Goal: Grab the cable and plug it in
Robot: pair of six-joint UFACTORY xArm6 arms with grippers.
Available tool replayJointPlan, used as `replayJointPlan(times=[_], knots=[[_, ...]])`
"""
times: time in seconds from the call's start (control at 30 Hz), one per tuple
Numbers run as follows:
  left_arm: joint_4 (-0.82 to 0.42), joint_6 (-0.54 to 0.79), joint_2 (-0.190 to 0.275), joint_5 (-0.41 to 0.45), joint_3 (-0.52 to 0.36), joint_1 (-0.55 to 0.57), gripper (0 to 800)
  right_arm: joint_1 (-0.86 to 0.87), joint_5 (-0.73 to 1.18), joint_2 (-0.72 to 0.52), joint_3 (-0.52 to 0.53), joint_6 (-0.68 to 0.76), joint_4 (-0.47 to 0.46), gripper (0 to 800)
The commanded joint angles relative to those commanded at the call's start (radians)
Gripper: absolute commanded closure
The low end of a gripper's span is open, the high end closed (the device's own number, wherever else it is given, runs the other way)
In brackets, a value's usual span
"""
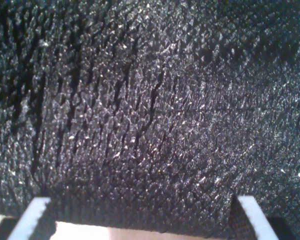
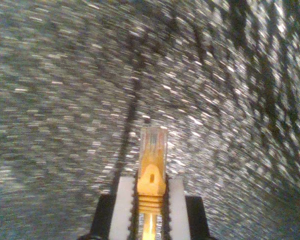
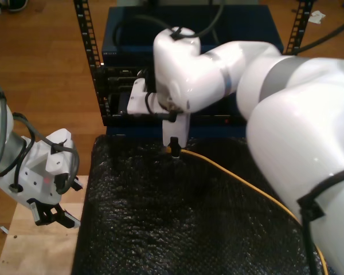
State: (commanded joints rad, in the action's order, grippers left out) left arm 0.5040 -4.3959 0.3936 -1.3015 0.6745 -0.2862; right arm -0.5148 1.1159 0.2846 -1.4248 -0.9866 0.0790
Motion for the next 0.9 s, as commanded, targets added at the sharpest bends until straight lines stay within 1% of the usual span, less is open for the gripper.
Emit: replayJointPlan(times=[0.1, 0.2, 0.27, 0.33, 0.47, 0.6, 0.7, 0.9], knots=[[0.017, -0.002, 0.0, -0.008, 0.002, 0.003, 0, 0.0, 0.018, -0.025, 0.003, -0.014, 0.002, 796], [0.068, -0.002, 0.0, -0.032, 0.005, 0.005, 0, 0.021, 0.038, -0.057, 0.012, -0.025, 0.003, 796], [0.104, -0.002, -0.002, -0.044, 0.011, 0.008, 0, 0.035, 0.043, -0.083, 0.038, -0.052, 0.014, 796], [0.141, -0.002, -0.003, -0.055, 0.026, 0.009, 0, 0.052, 0.043, -0.117, 0.074, -0.084, 0.048, 796], [0.209, -0.002, -0.011, -0.069, 0.052, 0.012, 0, 0.106, 0.046, -0.175, 0.147, -0.169, 0.149, 796], [0.247, -0.005, -0.018, -0.074, 0.074, 0.051, 0, 0.14, 0.046, -0.227, 0.216, -0.265, 0.238, 796], [0.269, -0.017, -0.018, -0.074, 0.074, 0.078, 0, 0.16, 0.069, -0.27, 0.253, -0.302, 0.269, 796], [0.353, -0.037, -0.017, -0.08, 0.078, 0.135, 0, 0.175, 0.158, -0.347, 0.267, -0.342, 0.299, 794]])
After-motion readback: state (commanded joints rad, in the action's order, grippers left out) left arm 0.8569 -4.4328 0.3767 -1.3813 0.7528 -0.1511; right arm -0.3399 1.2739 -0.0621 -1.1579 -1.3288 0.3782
